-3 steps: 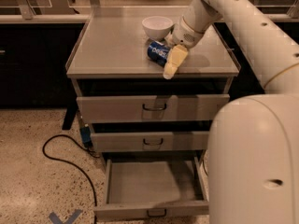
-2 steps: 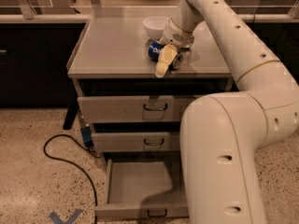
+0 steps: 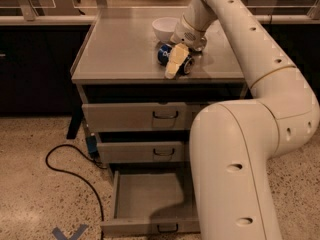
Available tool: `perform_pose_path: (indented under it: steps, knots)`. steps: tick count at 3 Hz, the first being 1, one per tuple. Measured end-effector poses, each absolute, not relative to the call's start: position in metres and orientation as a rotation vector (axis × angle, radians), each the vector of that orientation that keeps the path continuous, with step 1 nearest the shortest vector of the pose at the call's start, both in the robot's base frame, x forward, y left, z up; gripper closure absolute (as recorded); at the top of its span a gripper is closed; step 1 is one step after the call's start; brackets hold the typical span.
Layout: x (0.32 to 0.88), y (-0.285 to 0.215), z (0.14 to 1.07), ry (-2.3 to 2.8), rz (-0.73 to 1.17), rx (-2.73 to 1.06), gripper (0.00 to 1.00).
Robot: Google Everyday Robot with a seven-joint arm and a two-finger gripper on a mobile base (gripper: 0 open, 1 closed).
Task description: Place pepsi can into bottom drawer
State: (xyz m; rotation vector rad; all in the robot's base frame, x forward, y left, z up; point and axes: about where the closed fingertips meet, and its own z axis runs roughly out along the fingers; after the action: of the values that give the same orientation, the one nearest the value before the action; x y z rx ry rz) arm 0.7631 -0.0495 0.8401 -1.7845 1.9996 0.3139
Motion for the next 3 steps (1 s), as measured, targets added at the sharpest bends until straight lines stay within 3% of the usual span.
perform_pose_path:
  steps: [1,3]
  knots:
    - [0.7631,-0.0495,0.8401,2.000,0.314,-1.785,0.18]
    - [0.7631,-0.0494,0.8400,2.000,0.314,-1.784,0.65]
